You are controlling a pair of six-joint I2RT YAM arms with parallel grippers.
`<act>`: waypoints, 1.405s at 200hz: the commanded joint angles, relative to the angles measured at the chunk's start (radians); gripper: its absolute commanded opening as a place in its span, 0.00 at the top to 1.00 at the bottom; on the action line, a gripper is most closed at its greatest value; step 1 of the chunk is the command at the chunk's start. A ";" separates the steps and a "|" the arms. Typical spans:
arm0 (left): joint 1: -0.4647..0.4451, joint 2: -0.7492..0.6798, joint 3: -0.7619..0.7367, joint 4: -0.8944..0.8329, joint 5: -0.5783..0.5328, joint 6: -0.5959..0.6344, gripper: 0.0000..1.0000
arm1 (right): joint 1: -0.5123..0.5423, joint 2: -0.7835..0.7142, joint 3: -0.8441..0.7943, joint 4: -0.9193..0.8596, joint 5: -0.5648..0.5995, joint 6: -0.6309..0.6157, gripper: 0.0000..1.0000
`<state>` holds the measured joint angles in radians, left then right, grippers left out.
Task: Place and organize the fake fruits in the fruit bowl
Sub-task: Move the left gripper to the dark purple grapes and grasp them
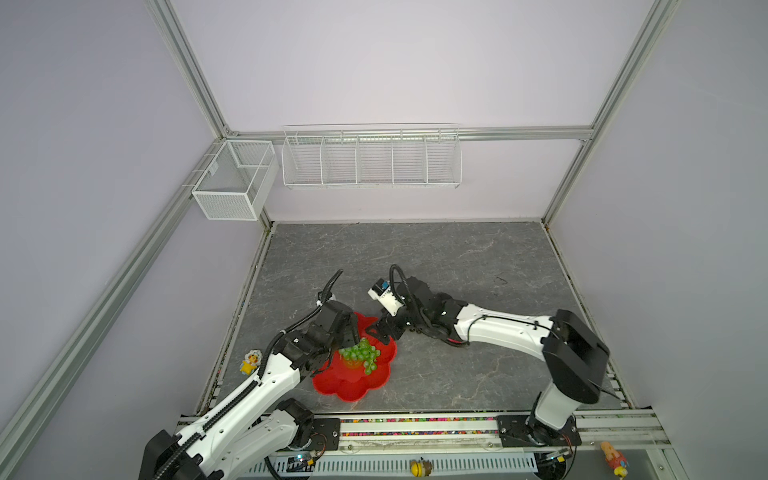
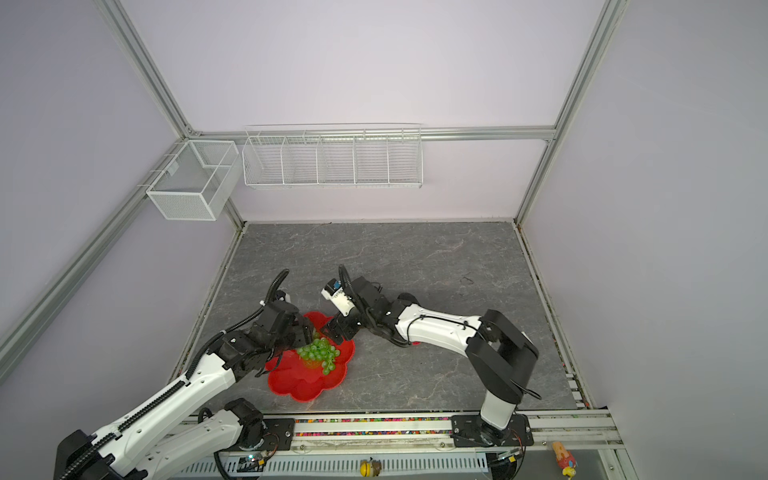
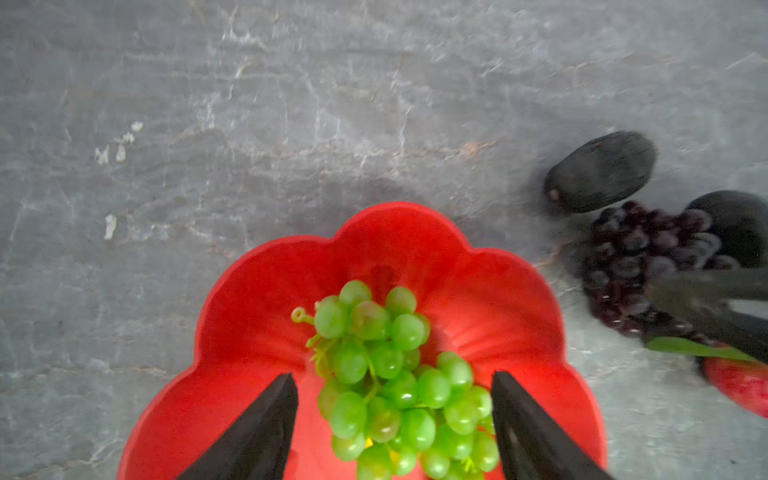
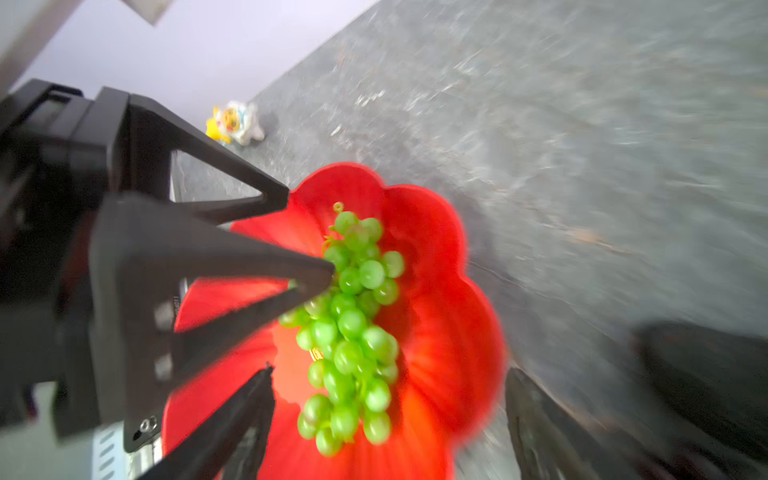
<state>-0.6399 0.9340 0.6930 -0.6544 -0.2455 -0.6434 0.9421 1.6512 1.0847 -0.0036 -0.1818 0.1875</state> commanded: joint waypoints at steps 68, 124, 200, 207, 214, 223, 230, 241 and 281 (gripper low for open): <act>-0.154 0.642 0.412 0.204 0.246 0.137 0.27 | -0.236 -0.536 -0.473 -0.167 0.131 0.121 0.12; -0.186 0.921 0.600 0.170 0.310 0.151 0.25 | -0.297 -0.642 -0.508 -0.211 0.137 0.128 0.12; -0.202 1.053 0.665 0.183 0.328 0.164 0.22 | -0.317 -0.590 -0.471 -0.208 0.097 0.102 0.11; -0.204 1.065 0.674 0.177 0.321 0.163 0.22 | -0.317 -0.587 -0.470 -0.207 0.095 0.104 0.11; -0.207 1.080 0.687 0.161 0.311 0.167 0.22 | -0.318 -0.585 -0.467 -0.208 0.091 0.104 0.11; -0.213 1.090 0.698 0.138 0.287 0.169 0.21 | -0.319 -0.585 -0.467 -0.210 0.090 0.104 0.12; -0.216 1.095 0.701 0.129 0.277 0.172 0.21 | -0.318 -0.589 -0.468 -0.210 0.090 0.105 0.12; -0.215 1.100 0.696 0.129 0.274 0.173 0.21 | -0.318 -0.590 -0.471 -0.207 0.090 0.106 0.11; -0.216 1.085 0.659 0.133 0.262 0.168 0.44 | -0.318 -0.576 -0.463 -0.207 0.087 0.104 0.11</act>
<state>-0.8494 1.9991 1.3861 -0.4725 0.0399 -0.4816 0.6296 1.0637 0.5957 -0.2134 -0.0765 0.2993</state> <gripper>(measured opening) 0.629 0.885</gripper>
